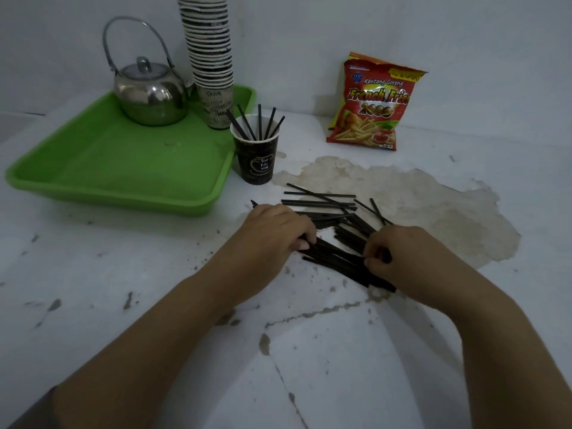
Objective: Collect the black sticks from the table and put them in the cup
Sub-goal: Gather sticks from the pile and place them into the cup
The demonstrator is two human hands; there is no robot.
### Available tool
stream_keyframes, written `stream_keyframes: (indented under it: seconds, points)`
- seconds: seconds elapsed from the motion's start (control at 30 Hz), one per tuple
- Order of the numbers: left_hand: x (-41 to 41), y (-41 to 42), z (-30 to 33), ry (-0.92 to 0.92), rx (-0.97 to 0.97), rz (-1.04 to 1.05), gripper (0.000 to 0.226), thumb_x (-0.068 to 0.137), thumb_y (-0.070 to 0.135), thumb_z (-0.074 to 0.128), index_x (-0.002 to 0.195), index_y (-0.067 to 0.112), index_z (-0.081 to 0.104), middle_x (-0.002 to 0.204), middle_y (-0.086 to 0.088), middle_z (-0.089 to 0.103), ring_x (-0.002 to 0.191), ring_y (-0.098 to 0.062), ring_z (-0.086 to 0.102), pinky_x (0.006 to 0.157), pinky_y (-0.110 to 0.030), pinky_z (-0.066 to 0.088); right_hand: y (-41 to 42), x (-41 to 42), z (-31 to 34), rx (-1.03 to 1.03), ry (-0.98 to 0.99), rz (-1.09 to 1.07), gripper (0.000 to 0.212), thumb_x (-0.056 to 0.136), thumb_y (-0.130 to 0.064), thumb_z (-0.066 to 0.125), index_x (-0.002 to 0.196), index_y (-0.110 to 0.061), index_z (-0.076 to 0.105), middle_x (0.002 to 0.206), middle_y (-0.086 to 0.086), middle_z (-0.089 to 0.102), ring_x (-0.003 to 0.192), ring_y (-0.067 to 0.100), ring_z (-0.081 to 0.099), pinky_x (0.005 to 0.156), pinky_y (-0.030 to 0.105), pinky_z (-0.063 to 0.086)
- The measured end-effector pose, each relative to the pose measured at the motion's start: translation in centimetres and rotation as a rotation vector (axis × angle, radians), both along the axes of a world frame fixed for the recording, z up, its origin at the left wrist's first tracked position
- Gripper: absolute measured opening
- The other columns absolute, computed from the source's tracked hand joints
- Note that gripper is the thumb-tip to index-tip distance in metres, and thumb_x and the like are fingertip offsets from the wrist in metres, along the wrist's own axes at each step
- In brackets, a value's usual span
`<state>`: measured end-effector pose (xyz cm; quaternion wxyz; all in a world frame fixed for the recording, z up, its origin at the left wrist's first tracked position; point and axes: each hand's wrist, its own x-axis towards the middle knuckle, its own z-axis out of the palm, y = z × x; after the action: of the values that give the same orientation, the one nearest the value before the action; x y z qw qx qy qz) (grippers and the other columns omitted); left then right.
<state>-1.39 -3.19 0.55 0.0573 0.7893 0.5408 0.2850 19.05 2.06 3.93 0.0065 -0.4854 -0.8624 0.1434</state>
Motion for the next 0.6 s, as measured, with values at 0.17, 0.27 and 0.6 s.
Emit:
stream_keyframes:
  seconds: [0.17,0.27,0.6]
  points:
    - [0.0,-0.4,0.7,-0.12,0.093,-0.015,0.014,0.083,0.008,0.057,0.09,0.005,0.069,0.082,-0.005,0.07,0.08,-0.011,0.055,0.075,-0.015,0.034,-0.1,0.3,0.1,-0.051,-0.076,-0.009,0.01,0.082,-0.023,0.06,0.09,-0.021,0.067,0.089,-0.001,0.063,0.078,0.015,0.058,0.073,0.029,0.048]
    - [-0.1,-0.5,0.5,-0.223,0.141,0.001,0.019,0.081,0.002,0.062,0.098,0.006,0.07,0.087,0.001,0.067,0.085,-0.006,0.056,0.078,-0.011,0.04,-0.3,-0.2,-0.2,0.056,-0.022,0.003,0.019,0.083,-0.033,0.058,0.097,-0.022,0.064,0.094,-0.001,0.059,0.084,0.018,0.055,0.079,0.032,0.044]
    - [0.4,-0.7,0.8,-0.847,0.066,0.089,0.035,0.077,-0.001,0.067,0.104,0.022,0.067,0.095,0.011,0.07,0.088,-0.005,0.067,0.08,-0.017,0.052,-2.2,-4.8,-3.0,0.277,0.121,0.173,0.03,0.088,-0.032,0.053,0.116,-0.021,0.059,0.109,0.002,0.059,0.106,0.022,0.049,0.086,0.031,0.034]
